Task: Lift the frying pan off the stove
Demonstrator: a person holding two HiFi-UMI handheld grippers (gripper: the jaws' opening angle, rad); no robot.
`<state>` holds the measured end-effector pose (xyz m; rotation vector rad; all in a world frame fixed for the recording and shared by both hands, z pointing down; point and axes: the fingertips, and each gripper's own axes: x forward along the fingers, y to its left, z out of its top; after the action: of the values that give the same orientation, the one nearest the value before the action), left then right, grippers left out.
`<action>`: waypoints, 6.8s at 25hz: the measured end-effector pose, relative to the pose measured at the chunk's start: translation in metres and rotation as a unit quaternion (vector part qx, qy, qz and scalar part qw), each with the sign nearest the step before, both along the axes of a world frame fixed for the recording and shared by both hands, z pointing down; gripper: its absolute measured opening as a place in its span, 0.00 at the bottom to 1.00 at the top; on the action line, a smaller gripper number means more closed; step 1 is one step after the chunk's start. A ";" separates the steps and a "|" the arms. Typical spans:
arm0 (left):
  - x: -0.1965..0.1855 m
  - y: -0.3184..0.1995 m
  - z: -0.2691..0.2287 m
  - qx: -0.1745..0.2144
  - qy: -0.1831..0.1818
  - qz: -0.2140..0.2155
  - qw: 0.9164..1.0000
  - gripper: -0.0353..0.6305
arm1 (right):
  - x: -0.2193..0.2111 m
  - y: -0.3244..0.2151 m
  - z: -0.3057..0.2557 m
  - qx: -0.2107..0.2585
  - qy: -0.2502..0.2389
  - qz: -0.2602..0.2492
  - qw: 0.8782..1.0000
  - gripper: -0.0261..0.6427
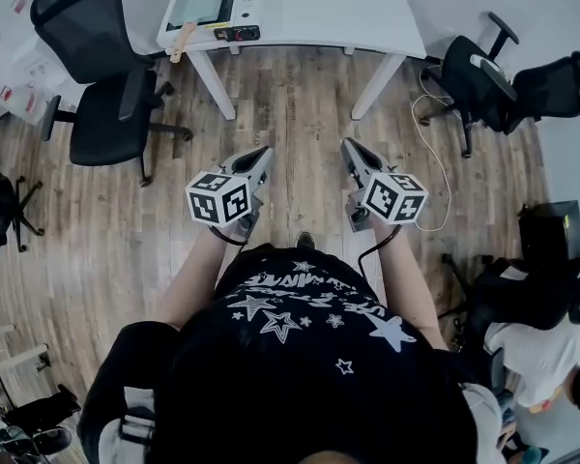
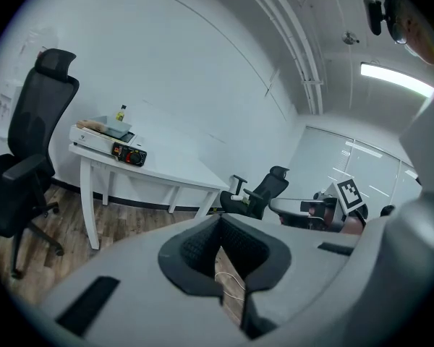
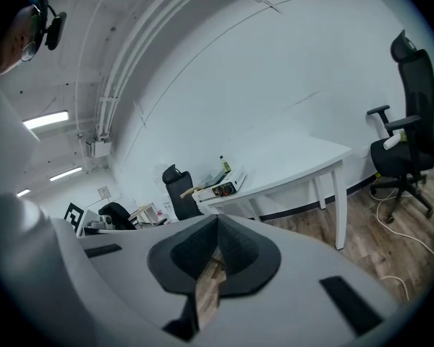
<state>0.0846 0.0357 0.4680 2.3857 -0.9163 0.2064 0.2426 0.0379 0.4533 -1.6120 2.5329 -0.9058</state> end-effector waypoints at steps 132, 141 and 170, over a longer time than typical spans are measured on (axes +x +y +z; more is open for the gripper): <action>-0.218 -0.370 0.037 -0.284 0.249 -0.032 0.925 0.24 | -0.381 -0.442 0.066 -0.242 -0.300 -0.244 0.890 0.29; -0.217 -0.370 0.032 -0.278 0.258 -0.034 0.925 0.24 | -0.382 -0.442 0.061 -0.244 -0.345 -0.238 0.875 0.26; -0.202 -0.245 -0.018 -0.214 0.243 0.011 0.946 0.25 | -0.364 -0.319 0.005 -0.163 -0.360 -0.250 0.884 0.26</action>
<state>-0.1178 -0.2094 0.4502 1.9122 -0.5436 -0.1597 -0.1217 -0.2812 0.4586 -0.4315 2.2976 -1.6569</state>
